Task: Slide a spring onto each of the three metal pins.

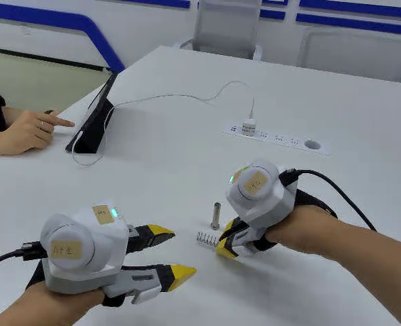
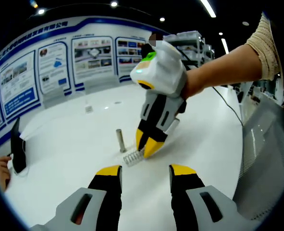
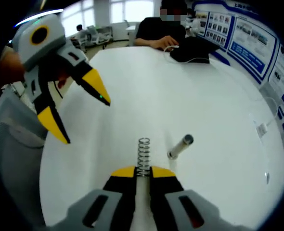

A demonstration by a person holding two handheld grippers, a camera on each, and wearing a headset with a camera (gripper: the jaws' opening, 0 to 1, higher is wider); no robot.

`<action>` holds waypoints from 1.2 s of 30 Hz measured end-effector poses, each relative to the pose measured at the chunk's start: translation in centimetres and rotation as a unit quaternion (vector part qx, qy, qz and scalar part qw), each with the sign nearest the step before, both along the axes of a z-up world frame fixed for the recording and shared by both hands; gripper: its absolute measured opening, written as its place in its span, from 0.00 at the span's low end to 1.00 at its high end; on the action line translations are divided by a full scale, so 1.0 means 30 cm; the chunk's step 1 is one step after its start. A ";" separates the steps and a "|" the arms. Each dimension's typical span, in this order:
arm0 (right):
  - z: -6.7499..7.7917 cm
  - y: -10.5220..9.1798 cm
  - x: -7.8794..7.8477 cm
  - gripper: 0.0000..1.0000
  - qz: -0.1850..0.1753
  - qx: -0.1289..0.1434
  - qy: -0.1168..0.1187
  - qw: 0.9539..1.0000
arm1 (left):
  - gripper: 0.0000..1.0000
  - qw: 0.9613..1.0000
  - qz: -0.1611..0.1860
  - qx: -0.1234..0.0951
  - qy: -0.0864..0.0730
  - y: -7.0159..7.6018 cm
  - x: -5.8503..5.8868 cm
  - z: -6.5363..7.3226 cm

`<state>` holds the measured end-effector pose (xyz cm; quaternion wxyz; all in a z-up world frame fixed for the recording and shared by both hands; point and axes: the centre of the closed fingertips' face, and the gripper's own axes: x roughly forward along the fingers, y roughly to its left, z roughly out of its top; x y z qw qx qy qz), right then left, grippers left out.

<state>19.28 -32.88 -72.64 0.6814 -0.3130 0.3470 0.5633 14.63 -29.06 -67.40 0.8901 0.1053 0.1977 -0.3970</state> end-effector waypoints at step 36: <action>0.139 -0.095 -0.226 0.12 0.125 -0.017 -0.023 0.992 | 0.33 0.997 -0.077 0.011 0.000 -0.165 -0.061 -0.014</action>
